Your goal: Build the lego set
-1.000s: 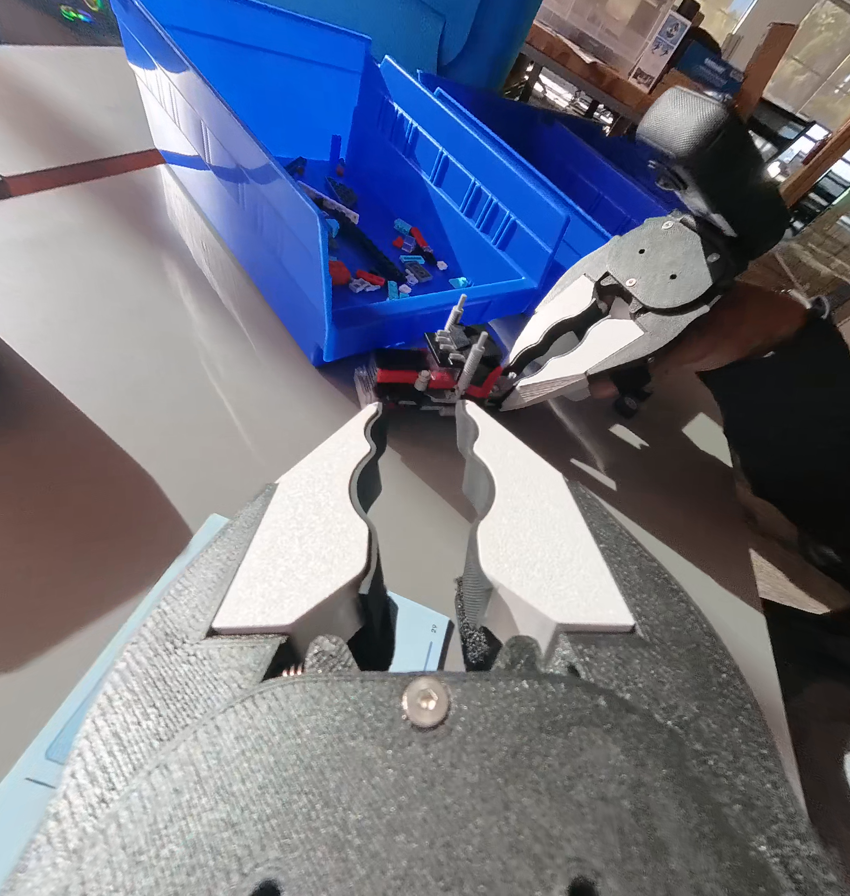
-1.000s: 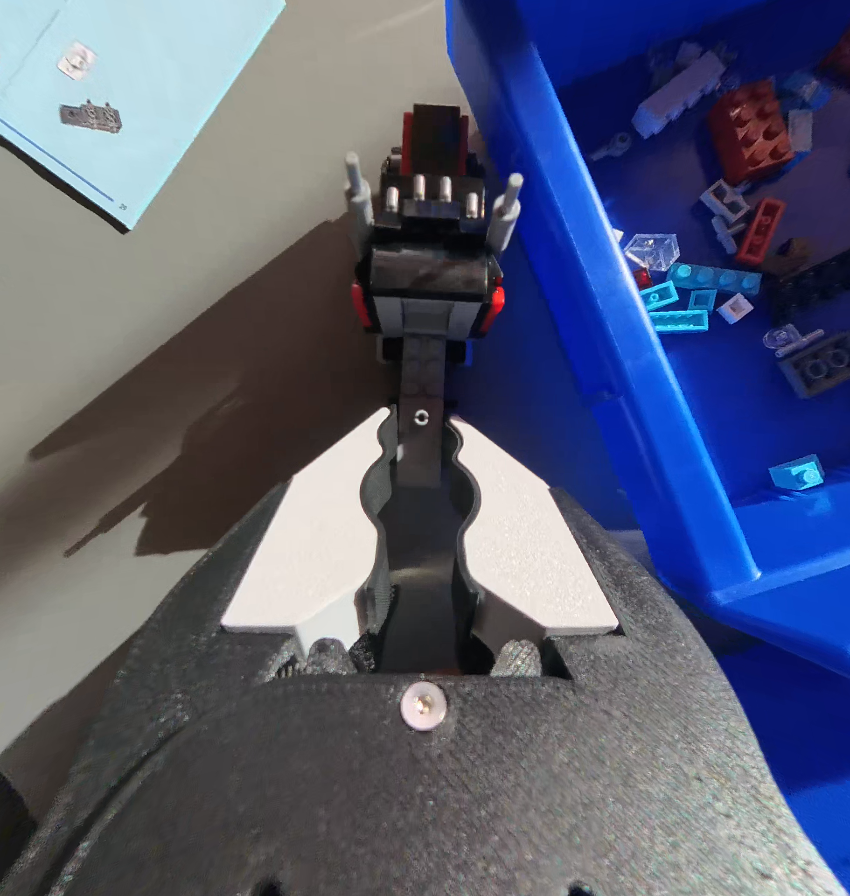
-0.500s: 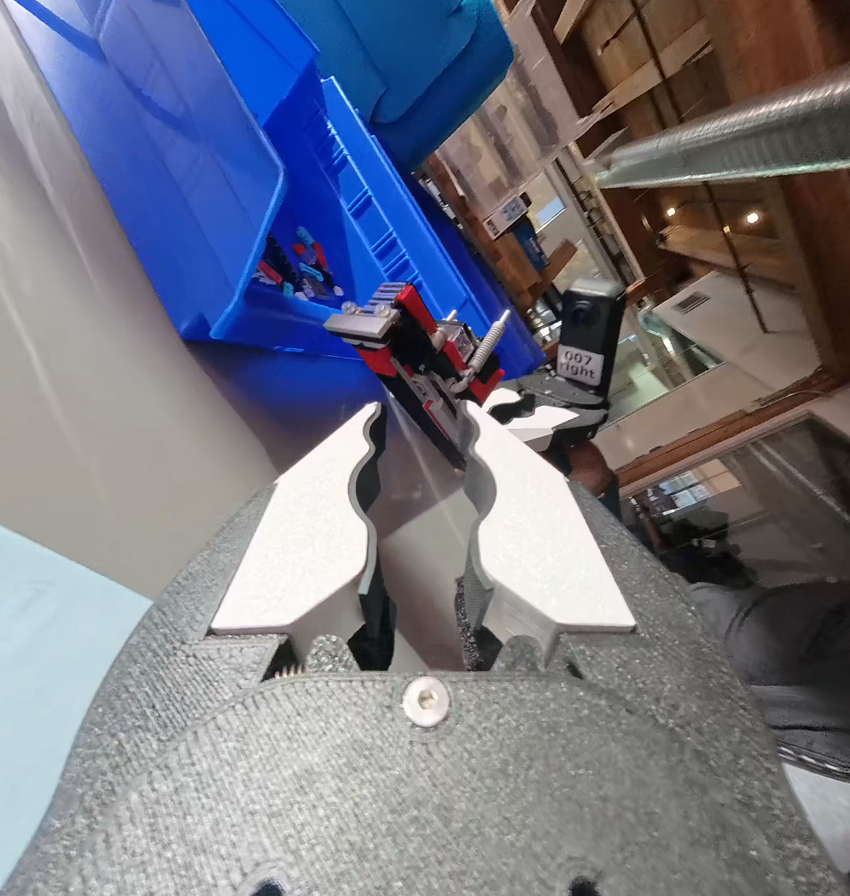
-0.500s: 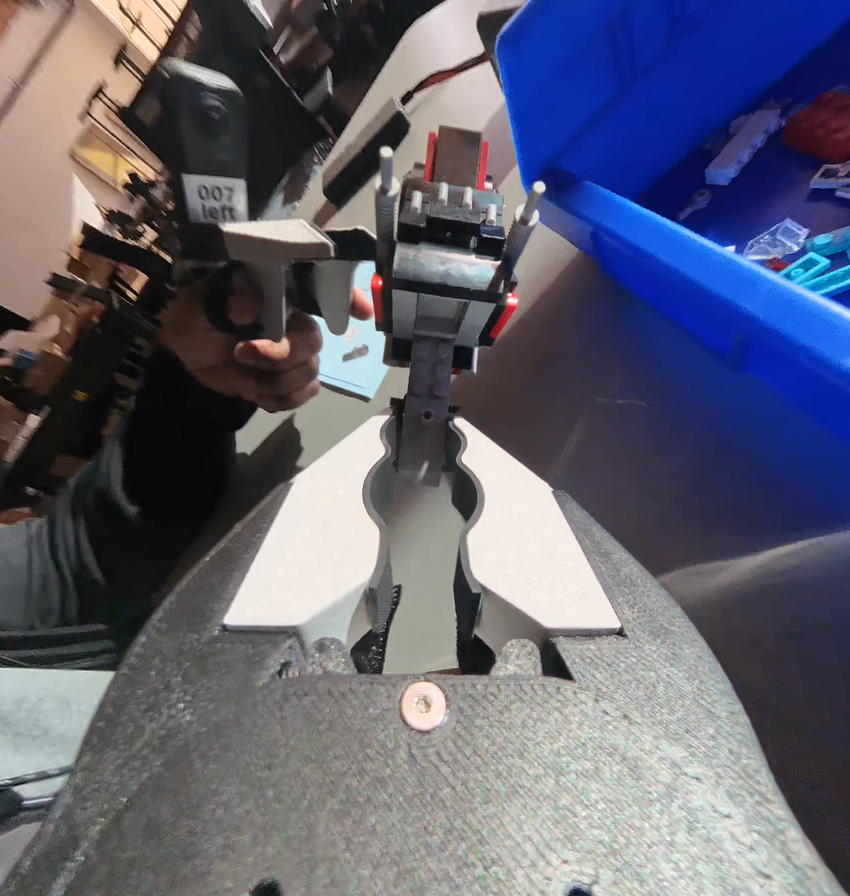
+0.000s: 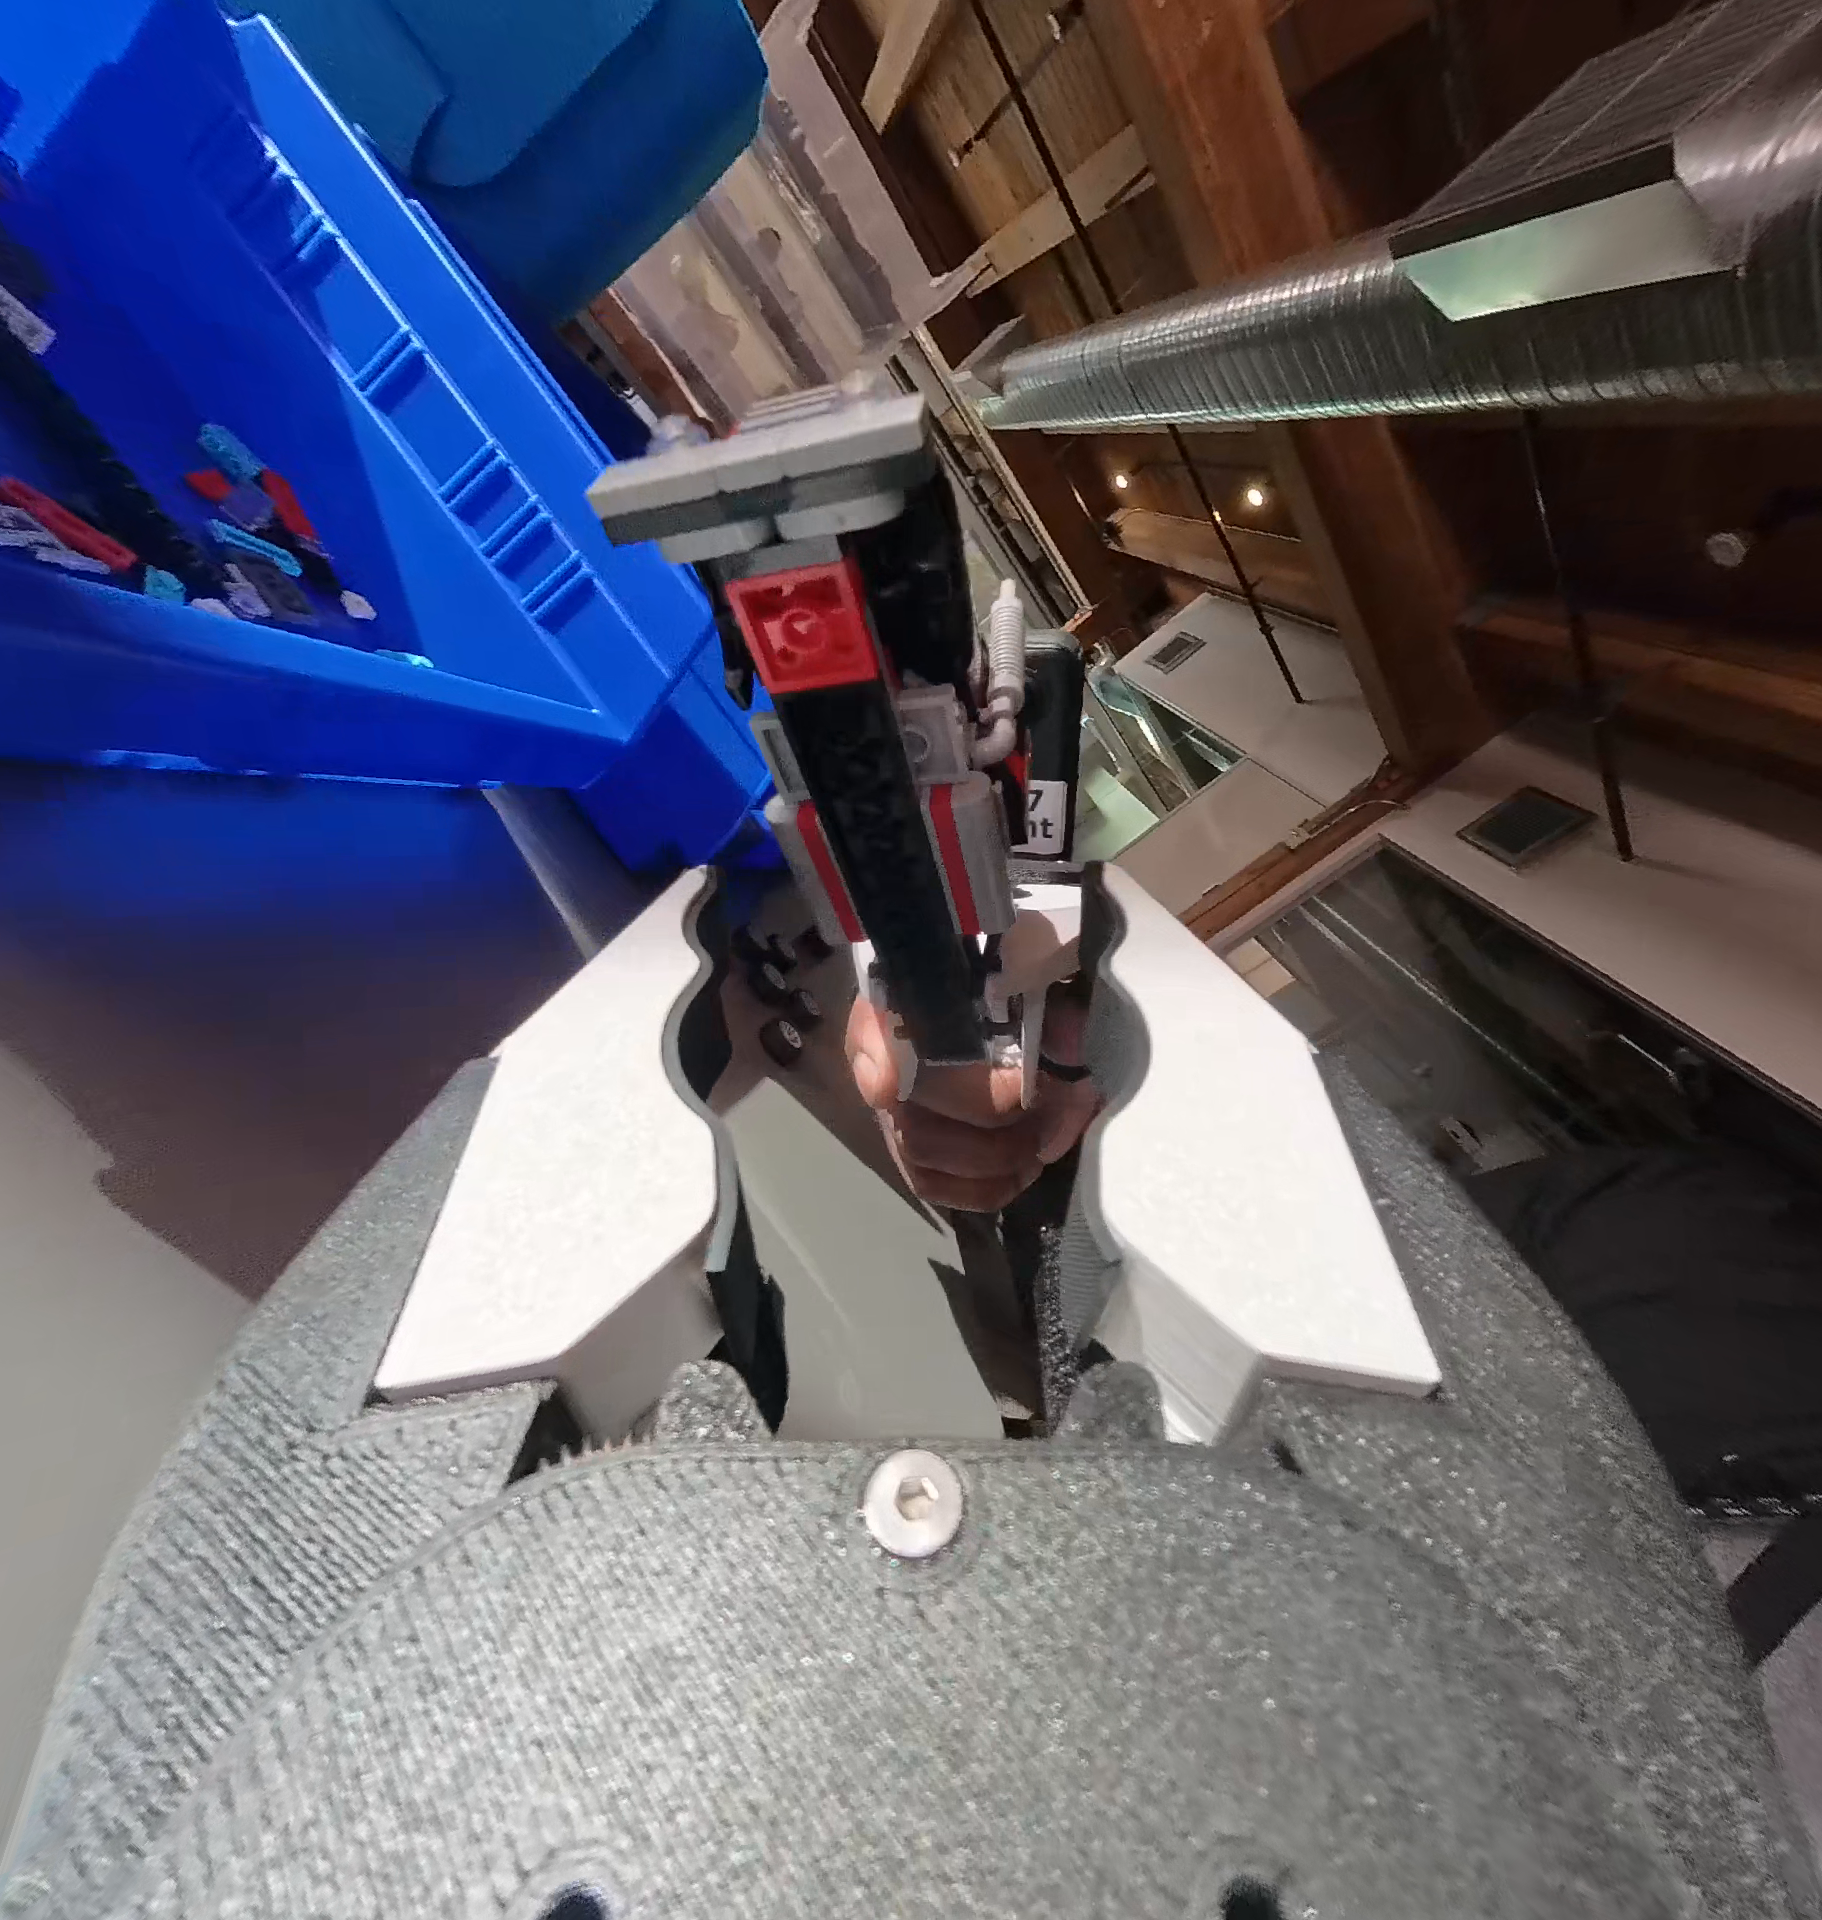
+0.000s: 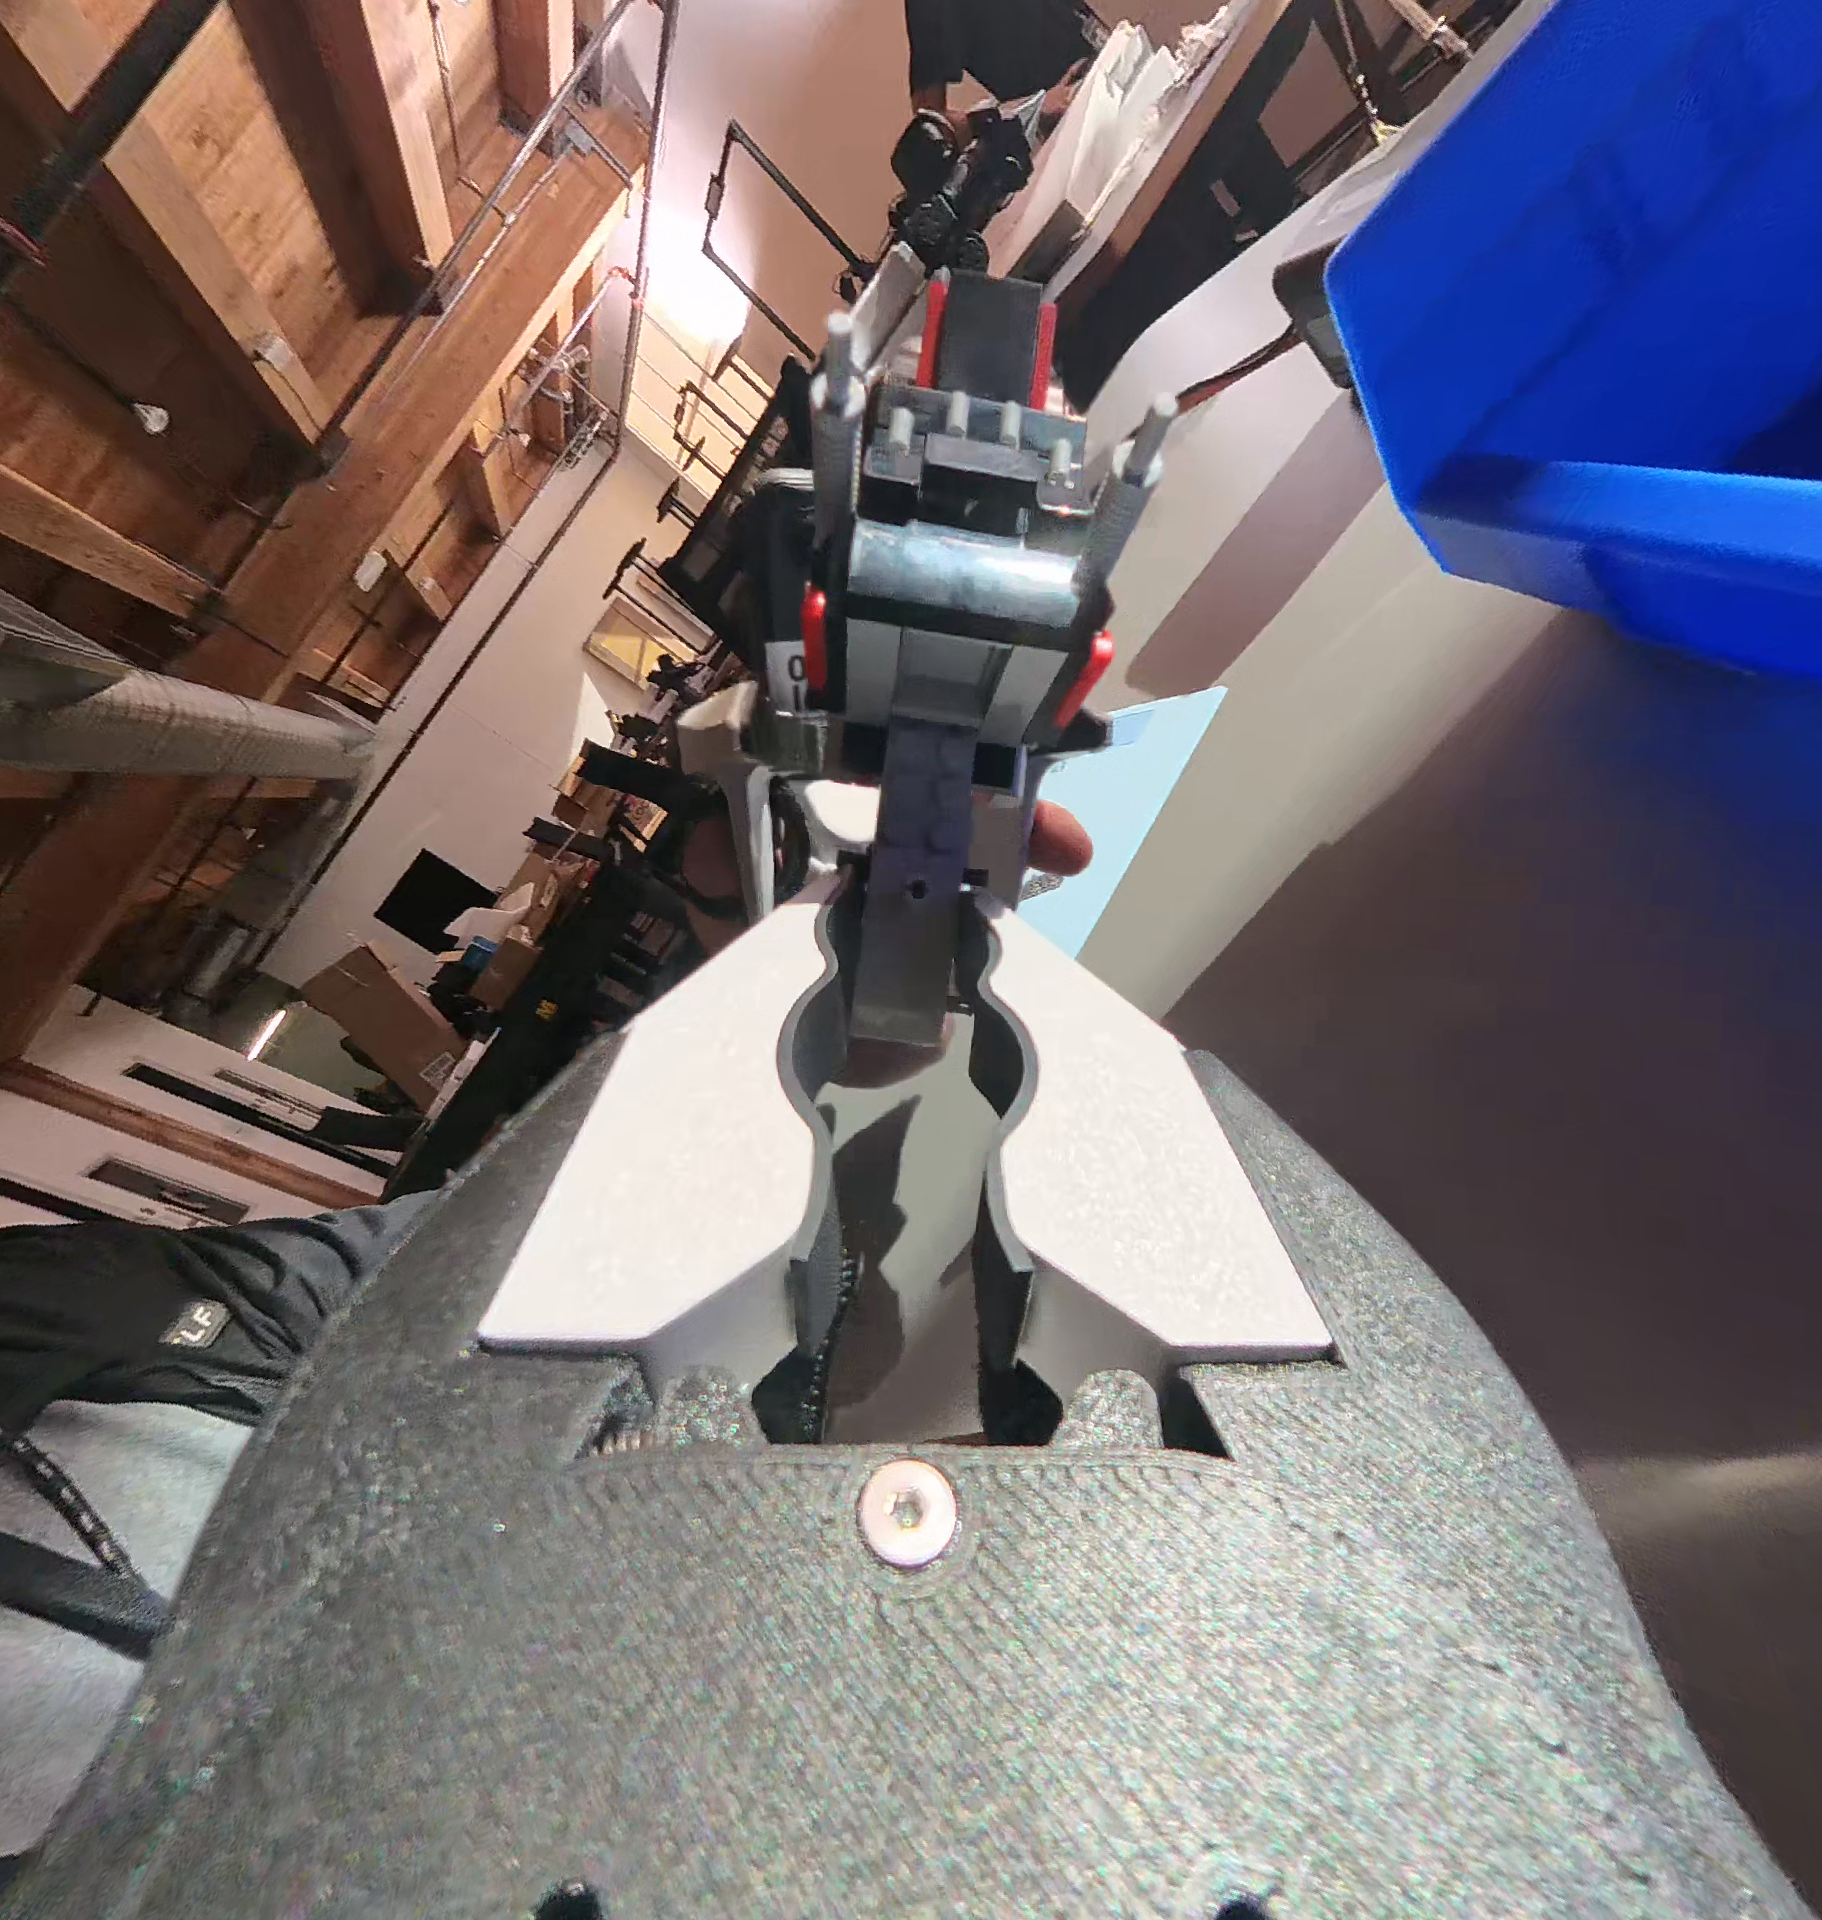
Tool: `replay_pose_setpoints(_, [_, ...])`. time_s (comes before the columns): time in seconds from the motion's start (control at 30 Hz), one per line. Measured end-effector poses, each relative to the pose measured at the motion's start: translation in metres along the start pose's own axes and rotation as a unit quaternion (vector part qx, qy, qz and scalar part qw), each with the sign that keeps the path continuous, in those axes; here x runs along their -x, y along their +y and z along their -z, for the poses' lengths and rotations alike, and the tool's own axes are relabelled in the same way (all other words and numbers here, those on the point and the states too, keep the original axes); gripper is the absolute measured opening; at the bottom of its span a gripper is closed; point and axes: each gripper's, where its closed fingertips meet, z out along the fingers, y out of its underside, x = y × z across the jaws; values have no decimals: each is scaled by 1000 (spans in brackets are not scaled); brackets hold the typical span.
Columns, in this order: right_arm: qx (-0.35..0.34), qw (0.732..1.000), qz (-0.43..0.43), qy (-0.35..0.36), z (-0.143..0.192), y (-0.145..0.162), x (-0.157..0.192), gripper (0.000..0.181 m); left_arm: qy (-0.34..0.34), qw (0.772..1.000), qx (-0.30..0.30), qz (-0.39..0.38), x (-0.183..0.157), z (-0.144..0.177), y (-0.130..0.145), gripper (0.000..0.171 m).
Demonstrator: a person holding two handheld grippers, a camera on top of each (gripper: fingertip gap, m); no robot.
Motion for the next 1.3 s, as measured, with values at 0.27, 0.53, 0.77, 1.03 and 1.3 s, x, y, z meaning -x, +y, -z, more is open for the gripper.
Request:
replay_pose_setpoints(0.27, [6,999,4,-33,-6,5,12,19,48,998,-30,0,-15,-5,-4,75])
replay_pose_setpoints(0.53, [6,999,11,-38,-17,10,14,19,47,997,-57,3,-14,-11,-6,76])
replay_pose_setpoints(0.77, [10,1000,13,-27,-23,18,10,19,56,995,-84,23,-13,-11,-8,55])
replay_pose_setpoints(1.03, [5,1000,9,-11,-20,21,2,29,6,998,-66,-3,-1,-13,-3,55])
replay_pose_setpoints(1.3, [11,982,126,141,27,27,-17,50,-80,995,-46,-26,21,-7,-1,55])
